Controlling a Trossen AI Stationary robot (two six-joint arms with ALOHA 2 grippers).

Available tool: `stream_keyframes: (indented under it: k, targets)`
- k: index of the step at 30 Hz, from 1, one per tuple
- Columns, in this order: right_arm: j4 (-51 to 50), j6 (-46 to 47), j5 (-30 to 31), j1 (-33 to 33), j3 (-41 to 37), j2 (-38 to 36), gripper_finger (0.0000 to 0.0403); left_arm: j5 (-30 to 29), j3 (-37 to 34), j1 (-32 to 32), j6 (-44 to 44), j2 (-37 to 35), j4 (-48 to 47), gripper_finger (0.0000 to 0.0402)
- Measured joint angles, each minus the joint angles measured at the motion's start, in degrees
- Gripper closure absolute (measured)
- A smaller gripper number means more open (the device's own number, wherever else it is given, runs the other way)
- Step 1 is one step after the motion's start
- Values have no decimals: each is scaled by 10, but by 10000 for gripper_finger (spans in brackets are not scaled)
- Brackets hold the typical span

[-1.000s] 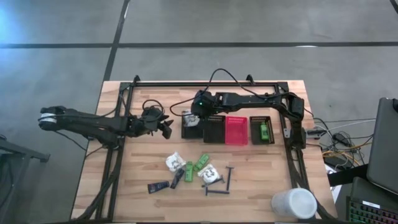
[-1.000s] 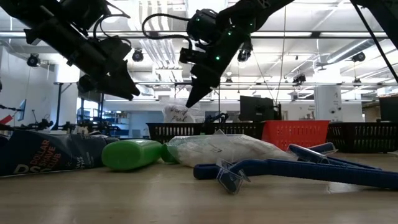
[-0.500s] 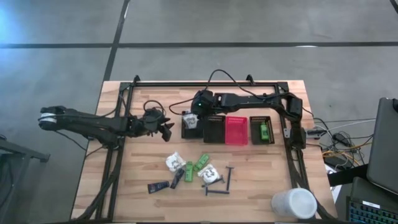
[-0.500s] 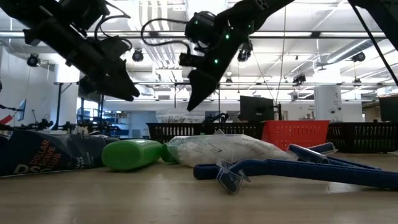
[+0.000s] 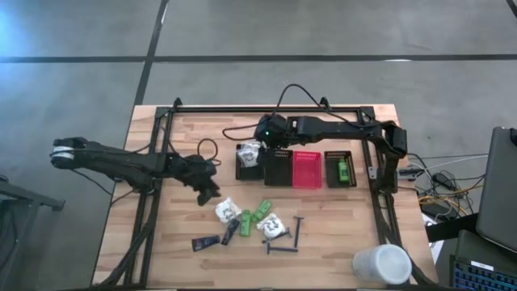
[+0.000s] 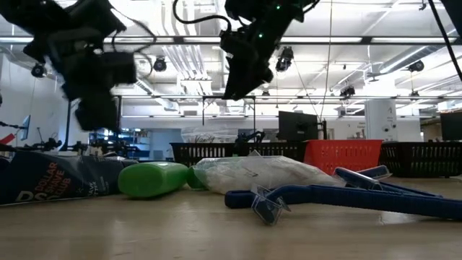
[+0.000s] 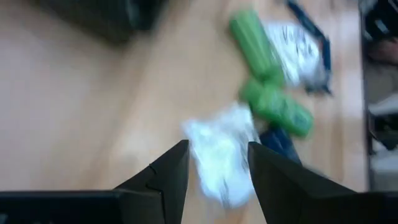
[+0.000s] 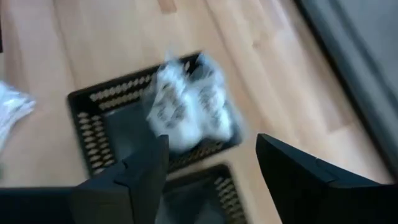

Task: Pick & Place Travel size toiletries
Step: Put the white cotton pack into the left black bin

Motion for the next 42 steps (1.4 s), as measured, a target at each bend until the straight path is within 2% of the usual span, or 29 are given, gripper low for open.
stream_keyframes:
  k: [5,10,18,24,27,35,38,42]
  targets:
    - [-55,77,-10,40,-2,0,142,35,-35,0,-52,9,-12,234]
    - [-56,142,-10,86,-9,-1,125,62,-55,0,-123,13,7,234]
    - [-53,214,-7,122,-15,-1,106,91,-56,0,-155,55,42,234]
    - [-53,221,-5,131,-18,-1,97,92,-52,0,-157,118,100,234]
    - [-53,221,-4,132,-20,-1,97,111,-42,0,-157,155,124,234]
    - [-53,223,-3,134,-23,-1,120,155,-5,-7,-101,228,136,236]
    - [-53,223,-2,135,-26,-1,129,163,7,-9,-74,241,135,252]
    - [-53,224,6,135,-29,-1,141,173,18,-12,-36,242,134,301]
